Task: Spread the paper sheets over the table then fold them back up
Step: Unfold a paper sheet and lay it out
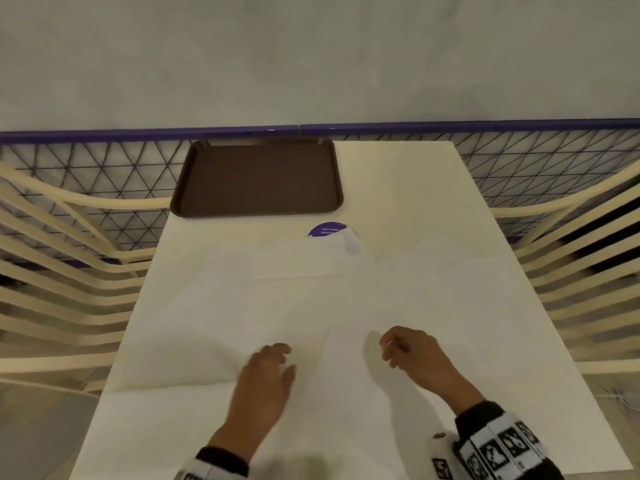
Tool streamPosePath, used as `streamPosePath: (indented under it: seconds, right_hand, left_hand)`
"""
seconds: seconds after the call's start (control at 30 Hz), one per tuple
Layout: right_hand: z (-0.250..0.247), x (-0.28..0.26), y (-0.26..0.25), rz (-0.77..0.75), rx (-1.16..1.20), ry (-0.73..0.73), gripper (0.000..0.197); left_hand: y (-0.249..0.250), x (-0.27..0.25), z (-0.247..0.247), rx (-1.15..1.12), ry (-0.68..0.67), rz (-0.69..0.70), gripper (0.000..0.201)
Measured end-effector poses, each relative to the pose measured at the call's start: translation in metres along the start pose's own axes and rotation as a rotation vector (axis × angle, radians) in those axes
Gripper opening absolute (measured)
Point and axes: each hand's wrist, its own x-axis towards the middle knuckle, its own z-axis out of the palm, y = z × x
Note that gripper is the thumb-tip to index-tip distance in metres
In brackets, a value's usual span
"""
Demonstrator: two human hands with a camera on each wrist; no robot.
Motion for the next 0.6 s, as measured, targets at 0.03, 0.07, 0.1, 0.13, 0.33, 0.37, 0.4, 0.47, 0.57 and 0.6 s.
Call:
streamPosePath:
  seconds: [0.03,0.07,0.1,0.13,0.33,0.37,0.4,0.47,0.57,0.6]
  right_hand:
    - [-0.010,-0.001,0.009,0.024,-0.006,0.031,0.027]
    - [-0.018,-0.002,0.018,0.045,-0.015,0.053,0.024]
    - [-0.023,-0.002,0.026,0.062,-0.024,0.064,0.022]
    - [-0.027,-0.003,0.034,0.077,-0.033,0.065,0.022]
    - [-0.034,-0.004,0.057,0.100,-0.196,0.001,0.020]
    - [-0.035,-0.005,0.054,0.079,-0.216,0.009,0.017]
    - [-0.037,-0.006,0.049,0.034,-0.232,0.030,0.016]
    - [-0.040,-0.005,0.033,-0.122,-0.285,0.076,0.022]
    - [-0.040,0.002,-0.002,-0.455,-0.461,0.115,0.049]
    - [-0.038,0.007,-0.013,-0.559,-0.534,0.124,0.053]
  left_hand:
    - [0.011,0.005,0.015,0.010,-0.070,-0.021,0.032]
    - [0.021,0.010,0.027,0.041,-0.130,-0.051,0.039]
    - [0.030,0.015,0.036,0.065,-0.160,-0.078,0.045]
    - [0.040,0.018,0.042,0.071,-0.161,-0.101,0.049]
    - [0.066,0.029,0.051,0.082,-0.154,-0.204,0.031]
    - [0.069,0.029,0.046,0.102,-0.135,-0.183,0.025]
    - [0.074,0.028,0.040,0.128,-0.109,-0.150,0.022]
    - [0.083,0.025,0.027,0.175,-0.047,-0.061,0.020]
    - [0.097,0.023,0.010,0.213,0.005,0.059,0.022]
    - [0.100,0.024,0.006,0.225,0.020,0.086,0.024]
